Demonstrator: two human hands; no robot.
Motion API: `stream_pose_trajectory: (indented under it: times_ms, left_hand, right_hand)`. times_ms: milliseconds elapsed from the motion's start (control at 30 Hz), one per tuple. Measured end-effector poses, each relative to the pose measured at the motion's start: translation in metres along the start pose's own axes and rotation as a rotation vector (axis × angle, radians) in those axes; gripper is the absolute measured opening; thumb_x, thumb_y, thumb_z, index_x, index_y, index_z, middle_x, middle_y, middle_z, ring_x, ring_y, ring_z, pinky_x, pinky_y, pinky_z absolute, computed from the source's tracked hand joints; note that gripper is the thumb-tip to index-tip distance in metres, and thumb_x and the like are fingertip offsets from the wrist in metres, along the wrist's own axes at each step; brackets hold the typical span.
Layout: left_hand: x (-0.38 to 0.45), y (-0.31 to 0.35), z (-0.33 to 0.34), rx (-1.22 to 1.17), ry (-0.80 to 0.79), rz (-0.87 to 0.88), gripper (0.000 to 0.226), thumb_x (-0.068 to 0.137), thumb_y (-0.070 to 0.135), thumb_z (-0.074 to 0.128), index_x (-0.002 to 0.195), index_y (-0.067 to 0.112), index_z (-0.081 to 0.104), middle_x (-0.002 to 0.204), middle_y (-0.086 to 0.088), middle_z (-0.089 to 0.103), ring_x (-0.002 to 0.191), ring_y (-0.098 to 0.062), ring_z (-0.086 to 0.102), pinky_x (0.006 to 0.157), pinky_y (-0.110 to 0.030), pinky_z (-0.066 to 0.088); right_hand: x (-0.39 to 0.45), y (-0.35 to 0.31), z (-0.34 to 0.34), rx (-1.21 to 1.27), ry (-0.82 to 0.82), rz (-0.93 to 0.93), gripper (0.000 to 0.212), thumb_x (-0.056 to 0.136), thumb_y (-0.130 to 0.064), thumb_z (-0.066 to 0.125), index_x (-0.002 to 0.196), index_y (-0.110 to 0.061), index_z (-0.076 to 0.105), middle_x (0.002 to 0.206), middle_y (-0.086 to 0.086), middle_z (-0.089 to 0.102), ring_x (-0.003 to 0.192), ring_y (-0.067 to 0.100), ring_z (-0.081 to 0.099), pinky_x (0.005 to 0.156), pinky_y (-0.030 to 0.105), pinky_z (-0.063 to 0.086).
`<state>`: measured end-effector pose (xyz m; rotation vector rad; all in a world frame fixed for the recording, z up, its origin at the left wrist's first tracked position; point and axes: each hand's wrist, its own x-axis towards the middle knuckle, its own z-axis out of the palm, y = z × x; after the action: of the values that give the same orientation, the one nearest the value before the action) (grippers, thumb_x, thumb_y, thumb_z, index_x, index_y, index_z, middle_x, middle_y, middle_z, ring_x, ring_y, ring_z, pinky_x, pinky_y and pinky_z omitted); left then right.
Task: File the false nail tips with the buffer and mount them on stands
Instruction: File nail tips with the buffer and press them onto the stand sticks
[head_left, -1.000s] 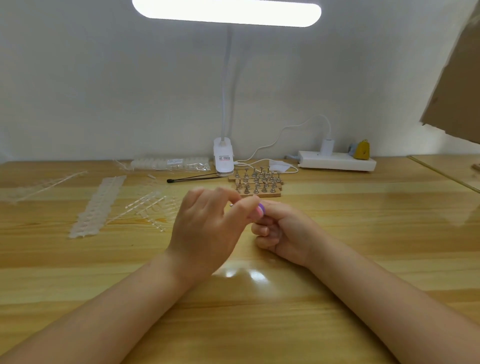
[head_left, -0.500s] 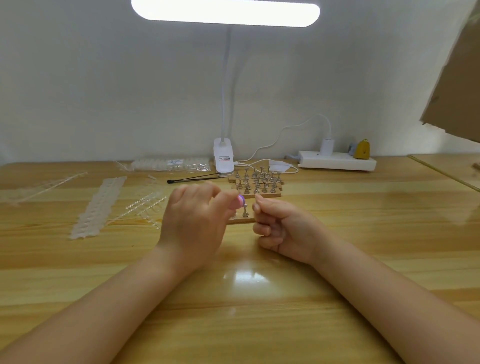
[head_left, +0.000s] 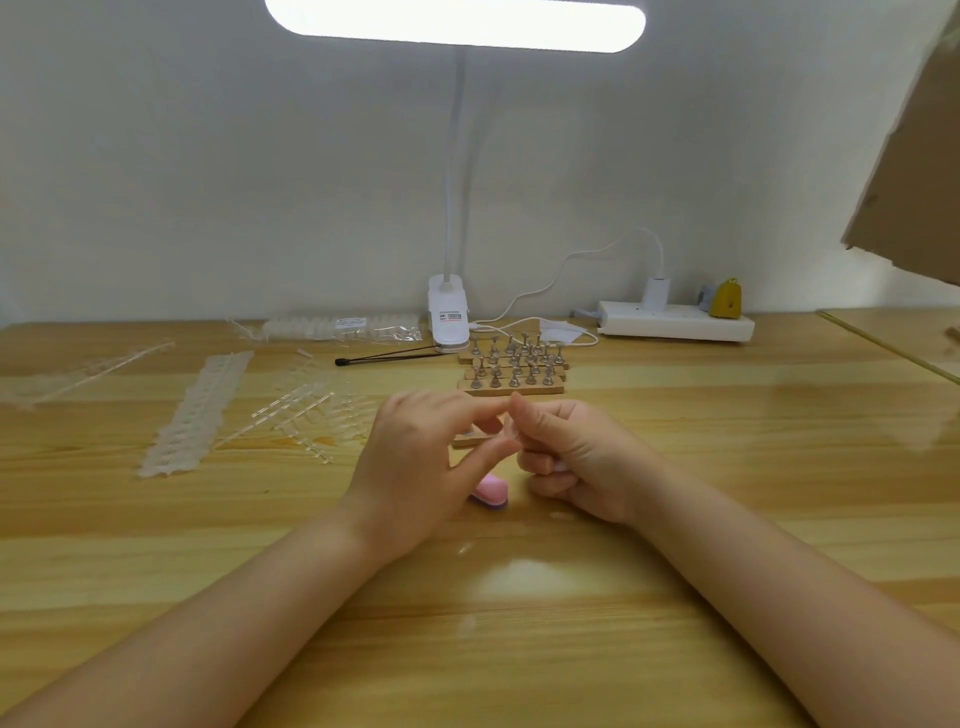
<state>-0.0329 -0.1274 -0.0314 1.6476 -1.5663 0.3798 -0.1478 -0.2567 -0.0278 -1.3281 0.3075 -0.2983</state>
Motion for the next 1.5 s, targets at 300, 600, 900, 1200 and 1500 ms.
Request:
stream_pose_trajectory:
  times_ms: [300,600,900,1200,1500]
  left_hand:
    - [-0.001,-0.005,-0.002,0.231,0.144,-0.048,0.028,0.079,0.049,0.065,0.078,0.021,0.070,0.067,0.013,0.064,0.066,-0.014,0.059,0.071,-0.035,0.040]
    - [-0.001,-0.016,-0.004,0.464,0.142,0.178,0.037,0.084,0.052,0.056,0.071,0.019,0.066,0.065,0.010,0.062,0.063,-0.021,0.060,0.069,-0.036,0.038]
    - [0.009,-0.021,-0.024,0.072,-0.509,-0.090,0.063,0.062,0.076,0.059,0.117,0.045,0.056,0.097,0.025,0.057,0.088,0.002,0.052,0.080,-0.027,0.046]
    - [0.012,-0.030,-0.020,-0.037,-0.419,-0.039,0.022,0.077,0.059,0.062,0.089,0.040,0.063,0.092,0.019,0.059,0.086,0.001,0.053,0.073,-0.014,0.041]
    - [0.006,-0.018,-0.006,-0.142,0.001,-0.016,0.024,0.084,0.041,0.065,0.103,0.027,0.068,0.091,0.016,0.053,0.072,-0.010,0.053,0.064,-0.022,0.046]
  right_hand:
    - [-0.001,0.003,0.003,-0.063,0.056,-0.028,0.023,0.075,-0.031,0.071,0.080,-0.009,0.065,0.056,-0.004,0.050,0.047,0.008,0.038,0.041,0.018,0.019]
    - [-0.004,0.000,0.006,-0.146,0.067,0.018,0.017,0.087,-0.013,0.065,0.098,0.001,0.062,0.048,-0.006,0.051,0.040,0.006,0.039,0.035,0.015,0.026]
    - [0.002,0.000,0.001,0.043,0.183,-0.028,0.013,0.090,-0.016,0.060,0.090,-0.005,0.066,0.054,-0.003,0.044,0.045,0.005,0.037,0.036,0.014,0.026]
    - [0.004,0.006,0.000,0.102,0.204,-0.039,0.018,0.091,-0.016,0.059,0.097,0.000,0.063,0.058,-0.001,0.041,0.046,0.004,0.037,0.035,0.013,0.028]
    - [0.002,0.007,0.007,0.162,0.054,-0.033,0.017,0.078,-0.018,0.063,0.090,-0.008,0.058,0.067,-0.001,0.048,0.046,0.003,0.039,0.034,0.012,0.031]
